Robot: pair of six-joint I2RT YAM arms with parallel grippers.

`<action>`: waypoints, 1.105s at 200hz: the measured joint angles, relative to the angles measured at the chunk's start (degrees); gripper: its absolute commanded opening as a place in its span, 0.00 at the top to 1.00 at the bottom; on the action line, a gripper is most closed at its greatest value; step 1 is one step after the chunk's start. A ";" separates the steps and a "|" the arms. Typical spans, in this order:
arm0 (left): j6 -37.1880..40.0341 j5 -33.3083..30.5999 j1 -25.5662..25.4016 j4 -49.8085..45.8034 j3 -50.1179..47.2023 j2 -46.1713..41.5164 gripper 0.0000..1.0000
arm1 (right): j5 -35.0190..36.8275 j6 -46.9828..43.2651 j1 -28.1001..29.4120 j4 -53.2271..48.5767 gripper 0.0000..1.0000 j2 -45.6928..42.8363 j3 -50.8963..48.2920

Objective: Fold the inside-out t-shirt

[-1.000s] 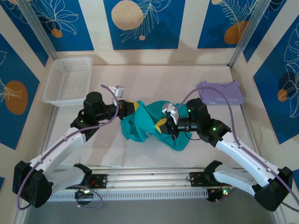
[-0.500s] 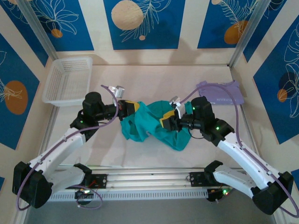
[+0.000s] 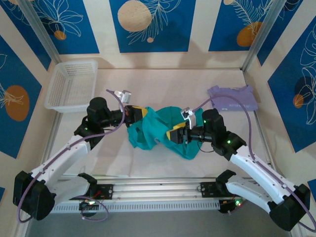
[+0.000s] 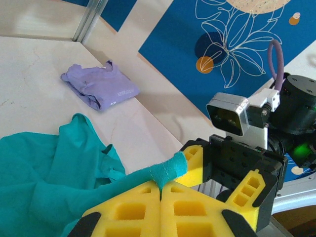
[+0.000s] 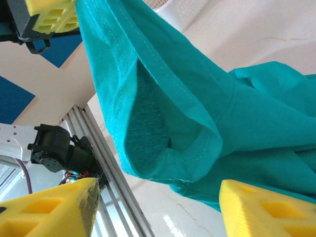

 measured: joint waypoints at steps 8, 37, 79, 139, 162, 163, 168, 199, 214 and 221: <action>-0.02 0.00 0.00 -0.02 0.00 0.00 1.00 | 0.39 1.27 0.35 1.05 0.31 0.02 -0.68; -0.22 0.00 0.00 -0.02 0.00 0.00 1.00 | 1.01 6.23 1.77 6.64 0.31 1.07 -2.95; -0.24 -0.26 0.00 -0.09 -0.04 -0.20 1.00 | 5.22 10.03 3.43 13.14 0.82 3.52 -3.65; 0.20 -8.37 -0.07 -4.13 -2.43 -3.54 1.00 | 5.90 2.73 -1.18 11.30 1.00 1.01 -2.82; -1.01 -10.82 -0.13 -3.39 -5.09 -3.08 1.00 | 2.56 -1.25 -3.39 10.43 1.00 1.31 -2.14; -1.09 -10.88 -0.13 -3.23 -5.20 -3.06 1.00 | 2.45 -1.38 -3.45 10.38 1.00 1.33 -2.14; -1.46 -11.15 -0.15 -2.80 -5.68 -2.80 1.00 | 1.77 -2.05 -3.85 10.14 1.00 1.62 -2.03; -2.36 -12.13 -0.17 -0.02 -6.95 -1.64 1.00 | -0.35 -4.26 -5.35 8.28 0.92 4.63 -0.50; -2.32 -12.96 -0.17 1.05 -6.97 -1.62 1.00 | -0.35 -4.26 -5.77 6.93 0.73 6.43 0.92; -2.29 -13.77 -0.17 1.27 -6.97 -1.62 1.00 | -0.28 -4.20 -5.92 6.05 0.66 7.13 1.75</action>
